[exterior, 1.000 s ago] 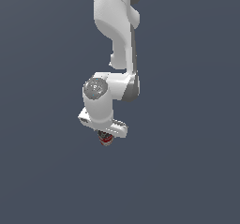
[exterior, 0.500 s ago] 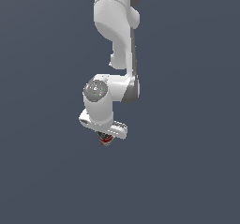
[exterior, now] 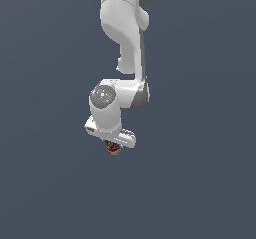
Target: Pick up the object and move it to a goal position.
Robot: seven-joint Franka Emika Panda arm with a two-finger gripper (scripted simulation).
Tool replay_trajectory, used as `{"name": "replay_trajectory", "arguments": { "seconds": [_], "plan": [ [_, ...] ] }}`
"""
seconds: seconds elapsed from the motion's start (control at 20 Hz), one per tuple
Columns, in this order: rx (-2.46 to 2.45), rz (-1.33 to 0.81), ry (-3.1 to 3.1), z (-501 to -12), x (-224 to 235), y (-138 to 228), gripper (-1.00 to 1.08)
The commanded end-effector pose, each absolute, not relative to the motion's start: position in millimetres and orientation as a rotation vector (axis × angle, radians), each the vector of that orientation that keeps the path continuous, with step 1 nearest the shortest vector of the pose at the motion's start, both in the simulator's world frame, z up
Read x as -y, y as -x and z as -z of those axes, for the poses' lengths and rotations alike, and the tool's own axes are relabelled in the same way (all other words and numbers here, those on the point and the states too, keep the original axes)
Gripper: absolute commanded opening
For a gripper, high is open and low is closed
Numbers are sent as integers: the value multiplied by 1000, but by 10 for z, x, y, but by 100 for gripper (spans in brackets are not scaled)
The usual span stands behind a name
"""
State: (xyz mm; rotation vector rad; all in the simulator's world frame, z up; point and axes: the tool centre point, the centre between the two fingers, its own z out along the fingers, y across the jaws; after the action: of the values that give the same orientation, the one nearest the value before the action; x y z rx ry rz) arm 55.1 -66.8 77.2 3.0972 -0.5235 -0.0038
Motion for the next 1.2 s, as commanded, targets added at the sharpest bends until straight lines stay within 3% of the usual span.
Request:
{"name": "replay_trajectory", "arguments": {
  "seconds": [0.0,0.4,1.15],
  "plan": [
    [521,3,-3098,-791,609,-539,-100],
    [521,3,-3098,-923,142,-380,-100],
    [520,1,-3098,-1373,-1419,114,-100]
  ]
}}
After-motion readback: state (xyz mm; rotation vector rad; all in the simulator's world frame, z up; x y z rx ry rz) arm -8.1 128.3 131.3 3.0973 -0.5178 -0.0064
